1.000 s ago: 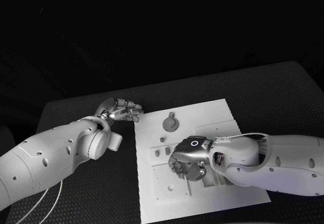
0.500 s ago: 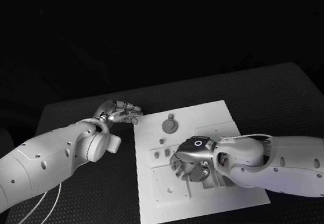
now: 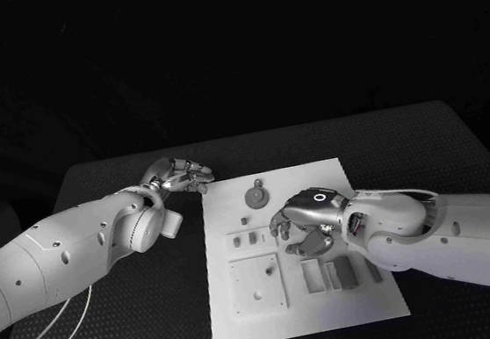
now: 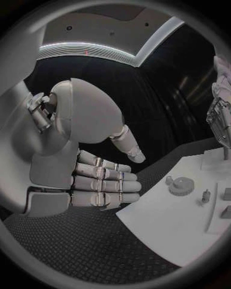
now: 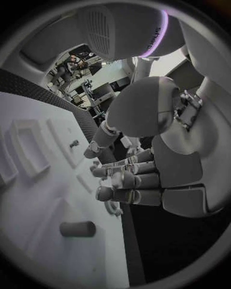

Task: Assemble the parts on the task board

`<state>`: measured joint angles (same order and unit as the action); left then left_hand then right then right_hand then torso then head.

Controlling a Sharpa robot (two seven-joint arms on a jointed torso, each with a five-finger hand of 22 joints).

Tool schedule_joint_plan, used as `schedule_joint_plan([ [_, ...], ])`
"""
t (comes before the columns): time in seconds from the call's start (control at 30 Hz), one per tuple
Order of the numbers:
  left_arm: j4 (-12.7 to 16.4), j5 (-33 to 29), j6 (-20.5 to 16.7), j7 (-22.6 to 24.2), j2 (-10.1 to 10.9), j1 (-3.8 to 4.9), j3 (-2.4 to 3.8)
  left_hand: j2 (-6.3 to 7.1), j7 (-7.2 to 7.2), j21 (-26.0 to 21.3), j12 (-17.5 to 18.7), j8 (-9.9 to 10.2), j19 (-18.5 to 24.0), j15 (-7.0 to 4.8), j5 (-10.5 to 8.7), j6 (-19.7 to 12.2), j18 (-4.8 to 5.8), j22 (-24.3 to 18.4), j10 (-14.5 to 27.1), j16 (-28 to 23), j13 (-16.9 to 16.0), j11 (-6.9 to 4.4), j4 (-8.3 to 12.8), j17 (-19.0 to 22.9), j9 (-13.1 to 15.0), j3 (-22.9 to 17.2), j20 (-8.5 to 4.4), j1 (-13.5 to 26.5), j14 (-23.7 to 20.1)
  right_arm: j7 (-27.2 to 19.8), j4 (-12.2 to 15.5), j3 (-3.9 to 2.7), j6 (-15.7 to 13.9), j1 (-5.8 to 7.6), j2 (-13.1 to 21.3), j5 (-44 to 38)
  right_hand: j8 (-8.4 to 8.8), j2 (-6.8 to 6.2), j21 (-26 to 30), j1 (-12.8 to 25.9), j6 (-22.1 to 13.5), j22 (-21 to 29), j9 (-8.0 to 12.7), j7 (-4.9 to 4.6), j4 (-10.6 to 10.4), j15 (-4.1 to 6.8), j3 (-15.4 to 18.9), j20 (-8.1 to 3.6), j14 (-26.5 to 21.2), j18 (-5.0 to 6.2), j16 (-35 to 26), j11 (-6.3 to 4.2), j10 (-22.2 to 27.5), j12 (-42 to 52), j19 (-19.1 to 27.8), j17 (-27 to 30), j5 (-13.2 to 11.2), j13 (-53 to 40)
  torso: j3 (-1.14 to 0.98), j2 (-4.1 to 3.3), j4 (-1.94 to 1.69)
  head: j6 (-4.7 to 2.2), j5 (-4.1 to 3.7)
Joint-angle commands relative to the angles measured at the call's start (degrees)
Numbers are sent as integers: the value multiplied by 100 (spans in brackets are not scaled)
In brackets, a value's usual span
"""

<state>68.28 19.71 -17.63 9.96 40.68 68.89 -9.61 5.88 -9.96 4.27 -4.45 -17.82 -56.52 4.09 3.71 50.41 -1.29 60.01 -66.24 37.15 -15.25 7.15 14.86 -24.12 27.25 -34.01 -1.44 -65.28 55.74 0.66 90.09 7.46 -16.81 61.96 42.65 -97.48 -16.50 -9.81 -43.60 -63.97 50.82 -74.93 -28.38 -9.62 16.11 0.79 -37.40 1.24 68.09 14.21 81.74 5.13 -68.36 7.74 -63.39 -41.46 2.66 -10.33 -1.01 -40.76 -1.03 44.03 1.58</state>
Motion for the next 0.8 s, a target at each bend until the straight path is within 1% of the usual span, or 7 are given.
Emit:
schedule_joint_plan([
  [0.03, 7, -101, -76, 199, -16, 15, 4, 2, 28, -15, -23, -35, -52, 3, -22, 42, -47, -10, -57, -36, -9, -12, -31, -20, 8, 21, -6, 42, 56, -173, 53, -53, -165, 106, 148, 679, -24, 14, -2, -28, 42, -118, 3, 8, -29, 3, -7, -1, 35, 79, -19, 41, -7, 36, -44, -7, 22, -7, 8, 0, 2, -40, -33],
  [0.1, -3, -104, -71, 209, -27, 15, 4, 3, 32, -15, -28, -41, -57, 1, -22, 50, -47, -11, -72, -42, -12, -19, -33, -31, 8, 25, -7, 44, 61, -267, 71, -125, -110, 225, 311, 1006, -23, -4, -2, -19, 40, -119, 3, 8, -29, 4, 1, 0, 35, 79, -20, 40, -10, 37, -43, -7, 22, -7, 5, -2, 6, -40, -31],
  [0.23, -9, -105, -69, 219, -35, 15, 4, 2, 35, -15, -31, -45, -61, -1, -23, 57, -47, -12, -82, -47, -15, -23, -35, -41, 8, 28, -9, 46, 66, -334, 31, -156, -5, 397, 481, 1229, -17, -61, 4, 25, 25, -118, 8, 2, -39, 6, 33, 7, 25, 79, -30, 38, -8, 34, -25, -6, 21, -7, 4, 2, 4, -54, -49],
  [0.33, -17, -106, -56, 214, -42, 15, 4, 2, 37, -15, -32, -46, -62, -2, -22, 58, -47, -12, -85, -49, -15, -25, -34, -45, 8, 28, -10, 45, 68, -358, -34, -193, 96, 464, 576, 1185, -15, -114, 8, 62, 16, -119, 11, -1, -47, 1, 65, 12, 11, 79, -36, 44, 7, 24, -13, -9, 21, -3, 4, -2, 0, -69, -69],
  [0.57, -20, -113, -34, 210, -44, 15, 4, 5, 36, -16, -31, -46, -63, -2, -23, 56, -46, -13, -86, -53, -15, -26, -34, -50, 7, 31, -10, 48, 70, -300, -167, -197, 347, 468, 698, 693, -11, -204, 19, 115, -2, -116, 16, 19, -89, -17, 90, 23, -19, 79, -44, 63, 44, 0, 11, -16, 22, 6, -5, -6, -1, -51, -77],
  [0.73, -17, -113, -30, 216, -45, 15, 4, 7, 36, -16, -30, -45, -63, -2, -23, 54, -46, -14, -86, -56, -15, -26, -34, -53, 5, 33, -10, 49, 70, -217, -198, -189, 553, 465, 737, 371, -10, -263, 27, 132, -15, -115, 19, 44, -140, -35, 84, 30, -35, 79, -49, 81, 83, -23, 25, -20, 22, 16, 3, -3, 6, -56, -96],
  [0.8, -18, -113, -28, 219, -47, 15, 4, 7, 35, -17, -29, -44, -63, -2, -23, 52, -46, -15, -86, -57, -15, -25, -35, -55, 5, 34, -10, 50, 70, -192, -208, -163, 616, 458, 729, 250, -4, -287, 30, 139, -31, -115, 23, 58, -173, -45, 75, 32, -43, 79, -50, 91, 103, -35, 30, -22, 22, 20, 2, -3, 1, -60, -96],
])
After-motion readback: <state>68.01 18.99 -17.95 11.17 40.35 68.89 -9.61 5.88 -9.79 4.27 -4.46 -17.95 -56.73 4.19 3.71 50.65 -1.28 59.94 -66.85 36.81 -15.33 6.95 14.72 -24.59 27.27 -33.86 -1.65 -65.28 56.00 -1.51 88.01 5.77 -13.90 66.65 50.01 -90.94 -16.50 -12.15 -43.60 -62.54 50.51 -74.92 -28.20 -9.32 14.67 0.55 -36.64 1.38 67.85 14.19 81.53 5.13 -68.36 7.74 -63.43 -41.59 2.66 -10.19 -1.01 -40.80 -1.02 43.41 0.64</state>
